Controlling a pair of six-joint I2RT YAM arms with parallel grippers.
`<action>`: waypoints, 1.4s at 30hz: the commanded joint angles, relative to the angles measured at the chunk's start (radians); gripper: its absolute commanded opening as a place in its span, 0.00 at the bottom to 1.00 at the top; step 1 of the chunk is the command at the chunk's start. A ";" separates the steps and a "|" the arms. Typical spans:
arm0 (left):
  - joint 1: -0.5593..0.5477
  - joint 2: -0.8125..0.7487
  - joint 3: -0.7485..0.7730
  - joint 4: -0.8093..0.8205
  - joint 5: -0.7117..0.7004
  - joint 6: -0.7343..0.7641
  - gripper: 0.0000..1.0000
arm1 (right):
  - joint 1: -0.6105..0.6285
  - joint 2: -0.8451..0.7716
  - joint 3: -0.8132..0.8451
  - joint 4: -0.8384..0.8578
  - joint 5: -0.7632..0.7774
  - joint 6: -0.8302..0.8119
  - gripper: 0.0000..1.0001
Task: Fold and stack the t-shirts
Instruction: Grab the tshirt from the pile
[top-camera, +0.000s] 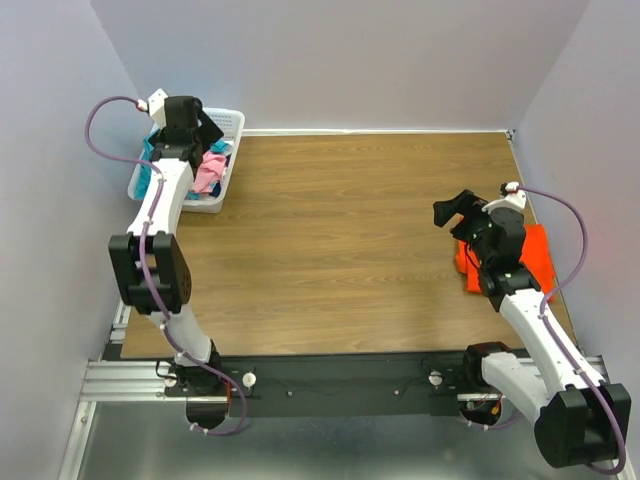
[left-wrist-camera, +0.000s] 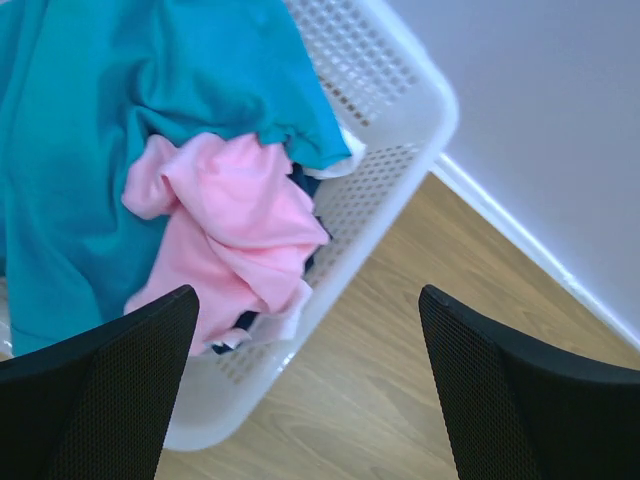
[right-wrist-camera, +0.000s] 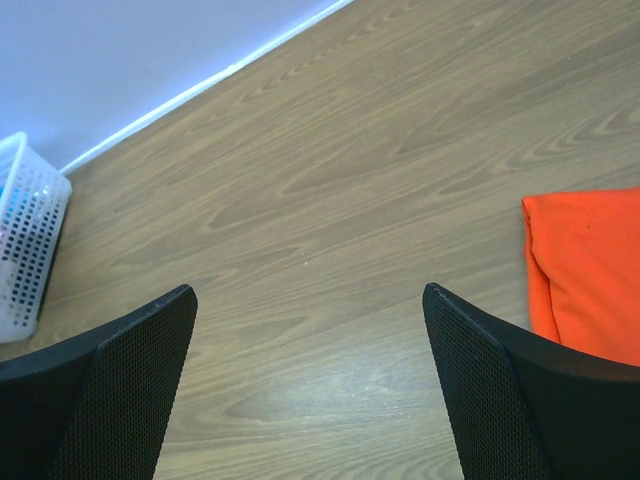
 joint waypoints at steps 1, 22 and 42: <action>0.037 0.168 0.194 -0.136 0.013 0.061 0.98 | 0.004 0.018 -0.009 -0.001 -0.015 -0.021 1.00; 0.057 0.382 0.290 -0.223 -0.057 0.047 0.75 | 0.004 0.051 -0.004 -0.004 0.004 -0.022 1.00; 0.056 0.218 0.318 -0.172 0.054 0.104 0.00 | 0.004 0.043 -0.004 -0.004 -0.021 -0.021 1.00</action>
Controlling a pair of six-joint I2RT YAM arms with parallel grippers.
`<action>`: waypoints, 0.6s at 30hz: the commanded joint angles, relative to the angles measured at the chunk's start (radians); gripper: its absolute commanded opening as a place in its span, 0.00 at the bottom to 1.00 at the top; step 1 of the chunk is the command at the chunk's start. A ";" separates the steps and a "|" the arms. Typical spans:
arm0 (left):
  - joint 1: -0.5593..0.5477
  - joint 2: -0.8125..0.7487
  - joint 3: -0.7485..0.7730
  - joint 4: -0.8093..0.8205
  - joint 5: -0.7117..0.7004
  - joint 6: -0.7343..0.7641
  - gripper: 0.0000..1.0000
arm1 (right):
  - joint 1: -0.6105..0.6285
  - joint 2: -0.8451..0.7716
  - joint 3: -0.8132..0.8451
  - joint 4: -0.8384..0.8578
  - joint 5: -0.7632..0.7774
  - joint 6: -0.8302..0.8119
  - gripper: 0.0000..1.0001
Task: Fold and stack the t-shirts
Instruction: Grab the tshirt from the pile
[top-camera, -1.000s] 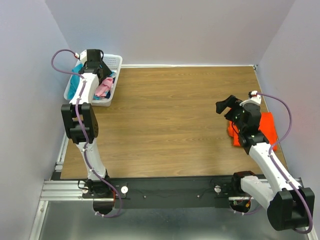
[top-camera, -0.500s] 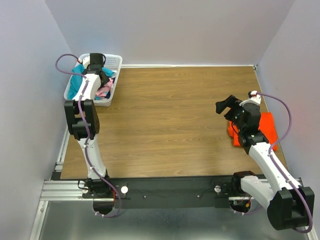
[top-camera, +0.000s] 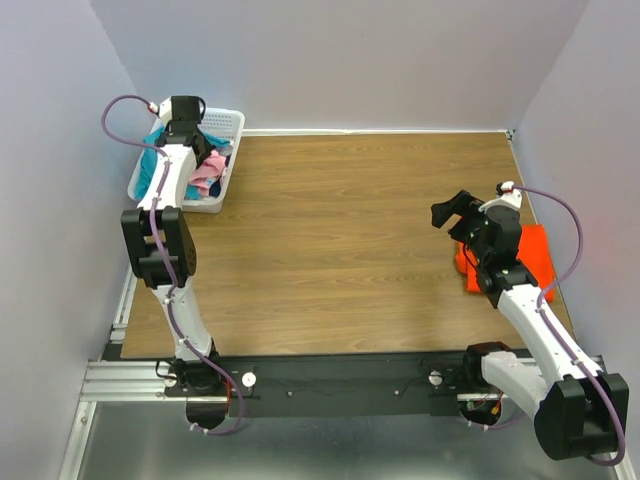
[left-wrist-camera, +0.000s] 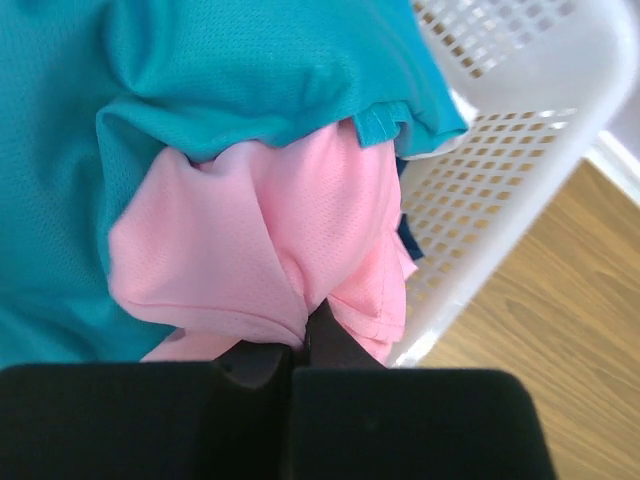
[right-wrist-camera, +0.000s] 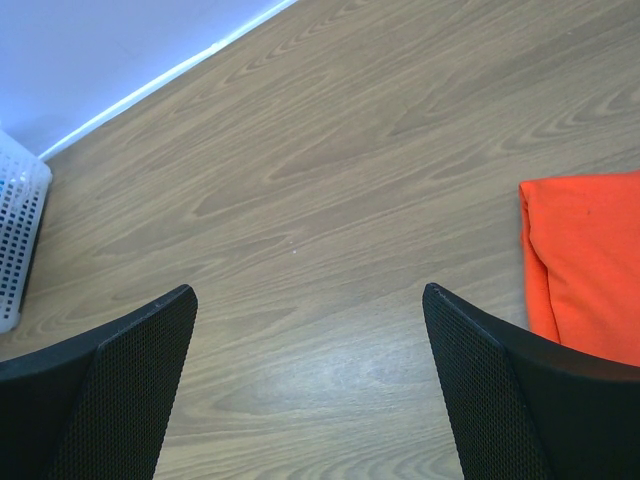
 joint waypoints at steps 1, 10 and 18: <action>0.005 -0.122 0.036 0.042 0.062 0.032 0.00 | 0.004 -0.010 -0.003 -0.004 -0.014 -0.014 1.00; 0.005 -0.273 0.103 0.077 0.122 0.067 0.00 | 0.004 -0.025 -0.007 -0.004 -0.021 -0.013 1.00; 0.005 -0.328 0.243 0.088 0.088 0.083 0.00 | 0.004 -0.039 -0.012 -0.005 -0.017 -0.017 1.00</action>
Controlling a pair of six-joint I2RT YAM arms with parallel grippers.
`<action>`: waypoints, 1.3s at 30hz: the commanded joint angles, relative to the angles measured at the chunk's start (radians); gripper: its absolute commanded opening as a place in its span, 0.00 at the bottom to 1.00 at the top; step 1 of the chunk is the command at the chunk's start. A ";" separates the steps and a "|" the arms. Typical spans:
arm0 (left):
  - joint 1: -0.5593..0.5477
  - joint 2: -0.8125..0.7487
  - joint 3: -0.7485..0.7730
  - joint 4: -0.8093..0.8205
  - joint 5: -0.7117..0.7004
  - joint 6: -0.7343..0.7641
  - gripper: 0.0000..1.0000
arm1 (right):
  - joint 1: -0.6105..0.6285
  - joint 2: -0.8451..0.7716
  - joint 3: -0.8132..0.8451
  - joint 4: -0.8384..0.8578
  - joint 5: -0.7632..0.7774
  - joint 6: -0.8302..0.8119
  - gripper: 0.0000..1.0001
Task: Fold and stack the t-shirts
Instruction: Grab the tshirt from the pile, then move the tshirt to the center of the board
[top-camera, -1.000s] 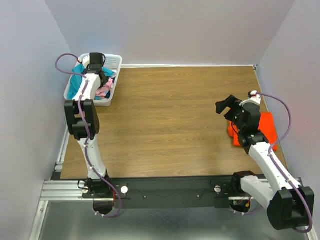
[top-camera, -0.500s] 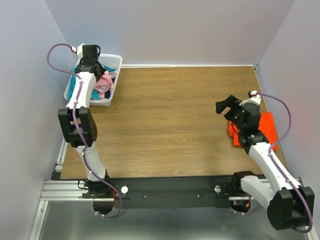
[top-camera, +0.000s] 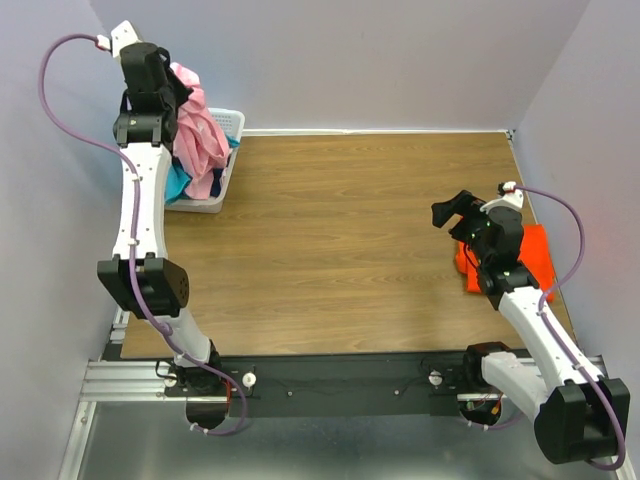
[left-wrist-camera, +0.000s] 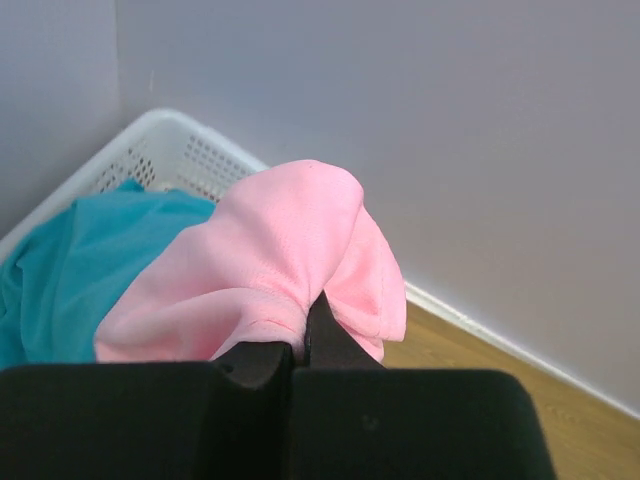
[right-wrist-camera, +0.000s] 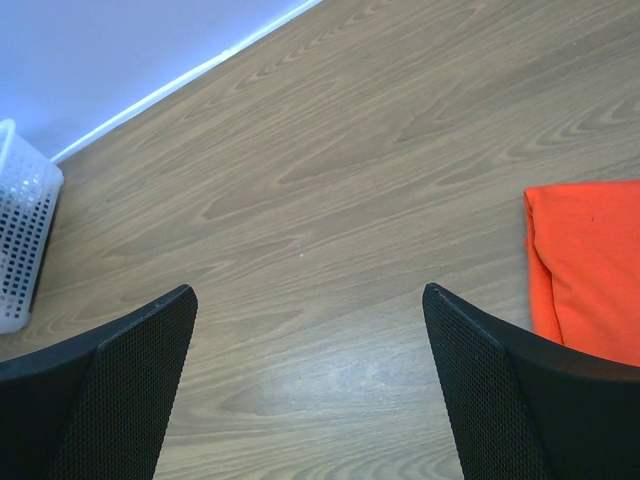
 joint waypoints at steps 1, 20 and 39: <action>0.005 -0.050 0.069 0.037 -0.015 0.025 0.00 | 0.004 -0.020 -0.012 -0.005 -0.008 -0.017 1.00; -0.180 -0.284 0.084 0.270 0.244 0.113 0.00 | 0.004 -0.094 -0.004 -0.014 0.004 -0.024 1.00; -0.578 -0.034 -0.344 0.273 0.233 0.097 0.93 | 0.004 -0.163 0.040 -0.151 0.001 -0.019 1.00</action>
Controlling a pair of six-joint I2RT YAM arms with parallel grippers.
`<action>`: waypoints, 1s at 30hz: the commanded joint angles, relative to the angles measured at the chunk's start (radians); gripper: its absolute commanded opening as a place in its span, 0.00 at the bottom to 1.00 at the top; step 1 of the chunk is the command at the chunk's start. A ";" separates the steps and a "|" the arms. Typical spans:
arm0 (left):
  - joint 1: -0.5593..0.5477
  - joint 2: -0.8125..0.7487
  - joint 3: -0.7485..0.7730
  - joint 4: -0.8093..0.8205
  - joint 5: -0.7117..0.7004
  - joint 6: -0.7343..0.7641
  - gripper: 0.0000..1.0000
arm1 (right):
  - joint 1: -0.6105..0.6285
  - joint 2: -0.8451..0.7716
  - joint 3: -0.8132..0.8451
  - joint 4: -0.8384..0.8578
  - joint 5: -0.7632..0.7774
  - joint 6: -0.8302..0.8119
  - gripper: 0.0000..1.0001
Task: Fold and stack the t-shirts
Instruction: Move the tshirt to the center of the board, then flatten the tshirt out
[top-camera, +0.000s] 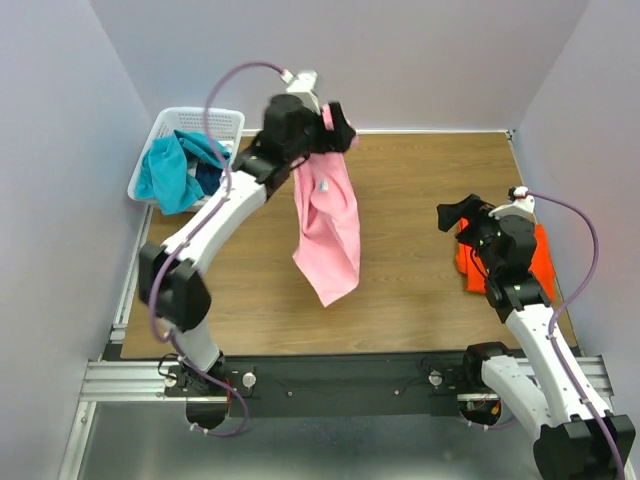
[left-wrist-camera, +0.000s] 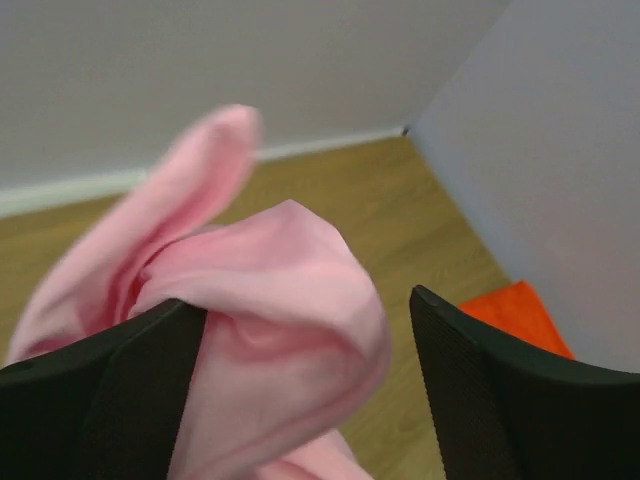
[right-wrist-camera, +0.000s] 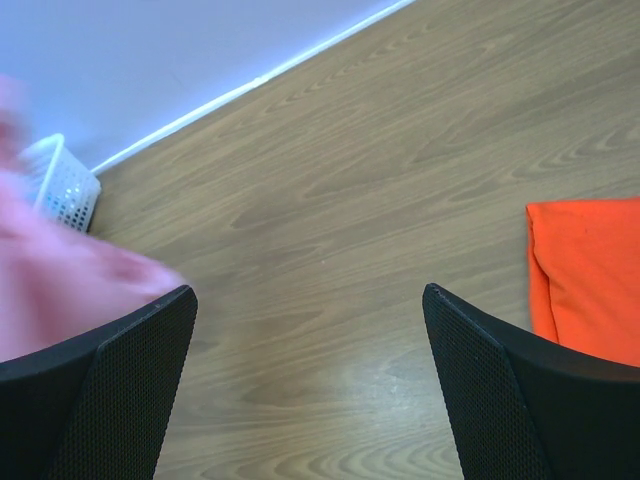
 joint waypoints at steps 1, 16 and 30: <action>-0.011 0.127 -0.027 -0.158 -0.036 -0.028 0.94 | 0.006 -0.008 0.031 -0.078 0.004 -0.012 1.00; -0.023 -0.286 -0.858 -0.101 -0.189 -0.227 0.98 | 0.033 0.244 0.110 -0.088 -0.208 -0.027 1.00; -0.140 -0.307 -1.095 0.085 -0.060 -0.358 0.95 | 0.334 0.826 0.573 -0.055 0.027 -0.110 1.00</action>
